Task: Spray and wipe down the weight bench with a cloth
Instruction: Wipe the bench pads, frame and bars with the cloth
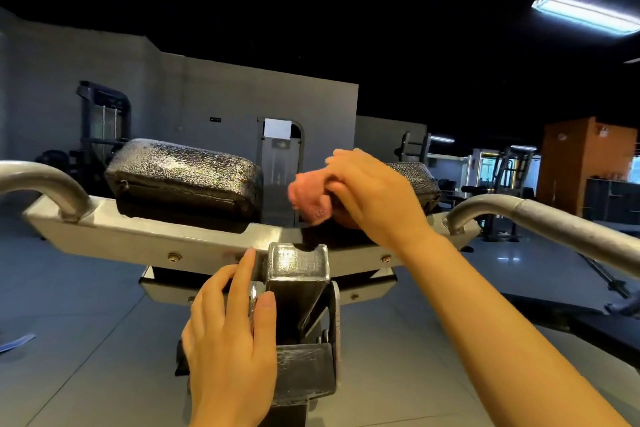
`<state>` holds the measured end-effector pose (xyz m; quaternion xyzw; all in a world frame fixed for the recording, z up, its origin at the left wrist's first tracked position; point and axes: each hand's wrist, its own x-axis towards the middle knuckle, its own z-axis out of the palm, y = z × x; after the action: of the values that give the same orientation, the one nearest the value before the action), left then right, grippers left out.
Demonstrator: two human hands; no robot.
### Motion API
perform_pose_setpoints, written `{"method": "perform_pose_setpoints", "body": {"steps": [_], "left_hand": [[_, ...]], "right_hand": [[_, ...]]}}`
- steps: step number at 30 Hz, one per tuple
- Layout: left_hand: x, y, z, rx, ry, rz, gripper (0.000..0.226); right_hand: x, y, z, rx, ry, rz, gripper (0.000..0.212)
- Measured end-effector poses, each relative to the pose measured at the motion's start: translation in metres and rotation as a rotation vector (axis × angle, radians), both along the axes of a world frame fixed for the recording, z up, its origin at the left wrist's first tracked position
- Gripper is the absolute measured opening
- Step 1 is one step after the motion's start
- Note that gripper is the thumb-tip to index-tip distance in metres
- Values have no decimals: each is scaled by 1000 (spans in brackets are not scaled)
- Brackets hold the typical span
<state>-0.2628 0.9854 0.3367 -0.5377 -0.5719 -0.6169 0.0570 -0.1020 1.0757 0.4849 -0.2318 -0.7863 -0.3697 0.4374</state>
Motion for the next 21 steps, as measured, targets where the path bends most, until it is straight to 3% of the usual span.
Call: {"method": "perform_pose_setpoints", "body": {"steps": [3, 7, 9, 14, 18, 21], "left_hand": [[0, 2, -1, 24, -10, -8, 55], [-3, 5, -4, 63, 15, -8, 51], [-3, 5, -5, 58, 6, -12, 52], [-2, 0, -3, 22, 12, -9, 55], [-1, -1, -2, 15, 21, 13, 54], [-2, 0, -3, 52, 63, 35, 54]], "right_hand": [[36, 8, 4, 26, 149, -3, 35], [71, 22, 2, 25, 394, -99, 36], [54, 16, 0, -56, 460, -25, 29], [-24, -12, -9, -83, 267, 172, 29], [-34, -5, -7, 13, -98, 20, 36], [-5, 1, -7, -18, -156, 62, 38]]}}
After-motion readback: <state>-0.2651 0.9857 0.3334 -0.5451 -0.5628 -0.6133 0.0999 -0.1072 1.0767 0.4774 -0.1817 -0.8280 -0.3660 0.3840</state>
